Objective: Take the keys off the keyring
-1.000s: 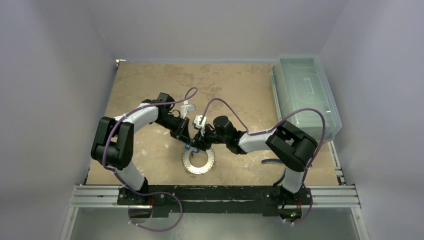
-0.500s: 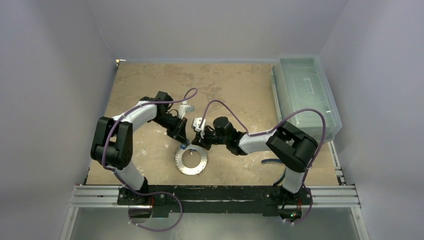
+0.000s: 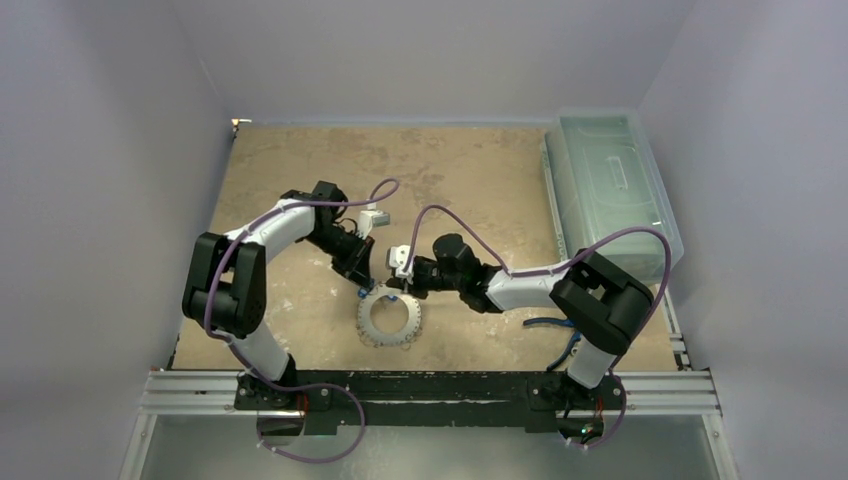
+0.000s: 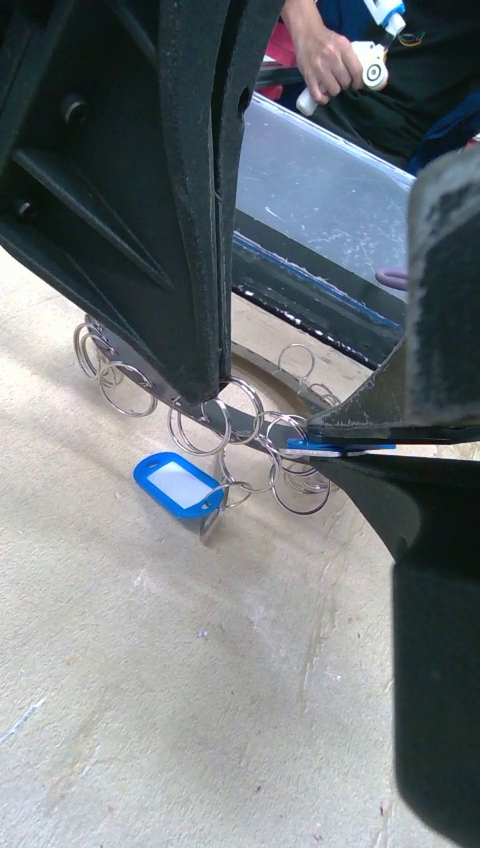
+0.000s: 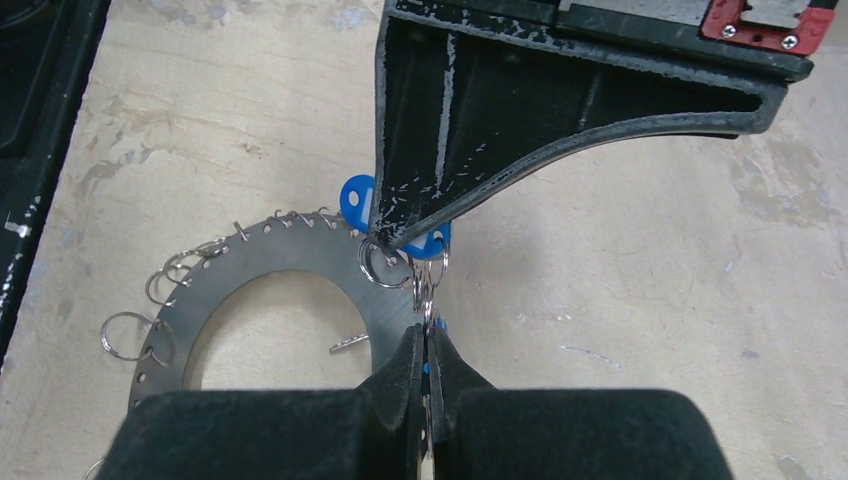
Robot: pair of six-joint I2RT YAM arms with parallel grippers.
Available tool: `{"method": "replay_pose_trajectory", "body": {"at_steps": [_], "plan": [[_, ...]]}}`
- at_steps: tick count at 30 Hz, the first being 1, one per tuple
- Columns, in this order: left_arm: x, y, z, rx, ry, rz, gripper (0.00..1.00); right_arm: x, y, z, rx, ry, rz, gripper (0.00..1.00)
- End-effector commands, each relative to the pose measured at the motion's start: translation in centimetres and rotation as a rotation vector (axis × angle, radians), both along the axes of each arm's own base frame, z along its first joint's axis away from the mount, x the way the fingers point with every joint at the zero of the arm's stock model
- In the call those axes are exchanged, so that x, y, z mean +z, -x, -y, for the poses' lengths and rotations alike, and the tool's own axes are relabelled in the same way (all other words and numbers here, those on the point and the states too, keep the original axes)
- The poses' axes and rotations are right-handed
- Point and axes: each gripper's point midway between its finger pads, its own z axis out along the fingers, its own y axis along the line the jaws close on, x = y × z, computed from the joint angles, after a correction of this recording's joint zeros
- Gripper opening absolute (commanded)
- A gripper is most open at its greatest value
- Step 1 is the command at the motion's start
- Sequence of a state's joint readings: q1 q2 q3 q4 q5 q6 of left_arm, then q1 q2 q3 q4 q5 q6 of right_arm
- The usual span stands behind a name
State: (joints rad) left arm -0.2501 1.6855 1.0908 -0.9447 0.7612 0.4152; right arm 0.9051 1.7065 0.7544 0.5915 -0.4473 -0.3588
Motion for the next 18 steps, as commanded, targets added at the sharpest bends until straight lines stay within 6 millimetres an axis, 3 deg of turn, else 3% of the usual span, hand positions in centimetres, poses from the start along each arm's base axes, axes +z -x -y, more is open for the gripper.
{"method": "replay_pose_trajectory", "body": {"at_steps": [1, 12, 18], "plan": [[0.2, -0.7, -0.2, -0.02, 0.002, 0.023, 0.0, 0.9, 0.2, 0.3, 0.034, -0.017, 0.062, 0.0], [0.6, -0.5, 1.3, -0.016, 0.066, -0.024, 0.0, 2.2, 0.8, 0.2, 0.055, -0.13, 0.095, 0.0], [-0.5, 0.2, 2.1, -0.003, 0.077, -0.097, 0.0, 2.5, 1.0, 0.1, 0.097, -0.169, 0.173, 0.0]]}}
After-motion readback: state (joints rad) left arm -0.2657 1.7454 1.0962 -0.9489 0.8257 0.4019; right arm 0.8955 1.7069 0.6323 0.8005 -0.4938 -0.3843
